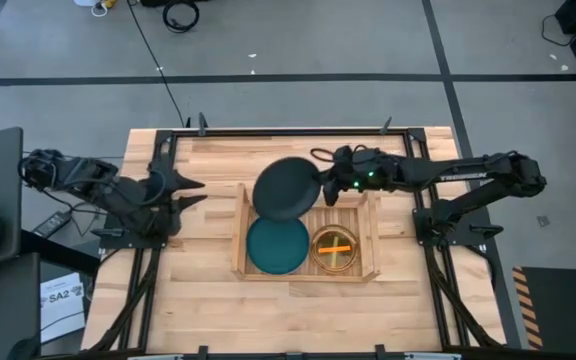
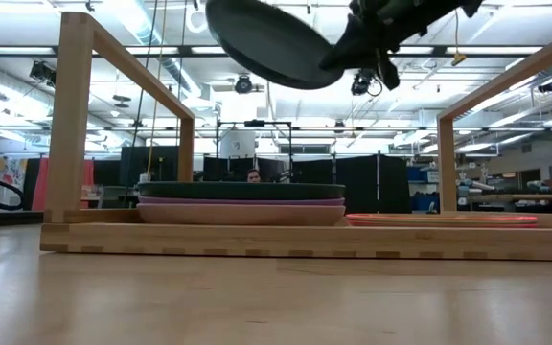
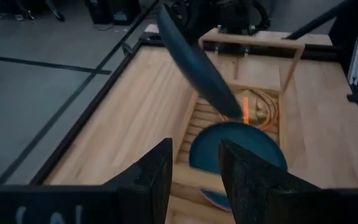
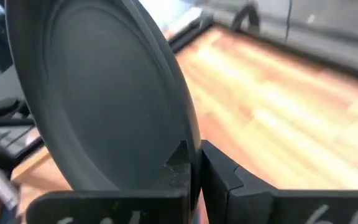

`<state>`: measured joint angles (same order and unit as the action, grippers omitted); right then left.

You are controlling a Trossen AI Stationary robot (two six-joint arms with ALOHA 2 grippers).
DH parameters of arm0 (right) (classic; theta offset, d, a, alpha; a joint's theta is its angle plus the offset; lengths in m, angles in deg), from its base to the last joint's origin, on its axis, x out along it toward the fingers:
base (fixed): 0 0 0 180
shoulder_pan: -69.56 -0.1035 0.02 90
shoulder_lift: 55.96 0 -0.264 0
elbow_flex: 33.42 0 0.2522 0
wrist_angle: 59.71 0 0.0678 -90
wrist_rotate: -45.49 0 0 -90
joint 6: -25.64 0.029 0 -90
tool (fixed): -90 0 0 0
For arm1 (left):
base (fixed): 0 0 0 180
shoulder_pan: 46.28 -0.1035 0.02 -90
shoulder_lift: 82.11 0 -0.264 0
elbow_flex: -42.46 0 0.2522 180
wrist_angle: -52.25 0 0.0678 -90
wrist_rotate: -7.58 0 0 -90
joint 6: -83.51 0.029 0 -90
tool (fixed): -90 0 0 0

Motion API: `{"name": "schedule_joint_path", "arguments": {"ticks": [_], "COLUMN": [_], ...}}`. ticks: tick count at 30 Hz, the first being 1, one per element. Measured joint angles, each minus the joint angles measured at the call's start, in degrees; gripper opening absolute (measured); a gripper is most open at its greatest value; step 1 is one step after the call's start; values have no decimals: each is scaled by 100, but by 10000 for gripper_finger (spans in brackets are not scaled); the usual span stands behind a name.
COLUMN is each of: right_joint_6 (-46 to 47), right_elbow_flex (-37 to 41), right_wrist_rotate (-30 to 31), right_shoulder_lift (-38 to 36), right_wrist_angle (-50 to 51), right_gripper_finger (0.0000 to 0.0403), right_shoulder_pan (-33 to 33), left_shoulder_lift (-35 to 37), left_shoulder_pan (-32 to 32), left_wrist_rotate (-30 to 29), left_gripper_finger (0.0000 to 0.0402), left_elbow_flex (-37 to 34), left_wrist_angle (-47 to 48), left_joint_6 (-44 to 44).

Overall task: Place and stack plates onto a shelf
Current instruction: Stack the black plate on top of the dark green plate on the shelf

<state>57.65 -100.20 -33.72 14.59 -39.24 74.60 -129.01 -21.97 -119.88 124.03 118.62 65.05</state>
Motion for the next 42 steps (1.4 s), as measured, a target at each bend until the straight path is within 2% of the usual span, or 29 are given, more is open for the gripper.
{"name": "schedule_joint_path", "arguments": {"ticks": [10, 17, 27, 42], "right_joint_6": [686, 989, 1185, 1187], "right_elbow_flex": [2, 2, -25, -31], "right_wrist_rotate": [-739, -1227, -1988, -1988], "right_shoulder_lift": [918, 1612, 2332, 2469], "right_wrist_angle": [12, -153, -353, -412], "right_gripper_finger": [23, 23, 23, 50], "right_shoulder_pan": [-262, -311, -313, -309], "left_shoulder_lift": [1056, 1493, 1561, 1555], "left_shoulder_pan": [424, 422, 422, 422], "left_wrist_rotate": [-362, -389, -389, -389], "left_gripper_finger": [137, 137, 137, 137], "left_elbow_flex": [-1808, -2590, -2706, -2704], "left_wrist_angle": [-1018, -1526, -1673, -1736], "left_joint_6": [-188, -188, -190, -189]}}
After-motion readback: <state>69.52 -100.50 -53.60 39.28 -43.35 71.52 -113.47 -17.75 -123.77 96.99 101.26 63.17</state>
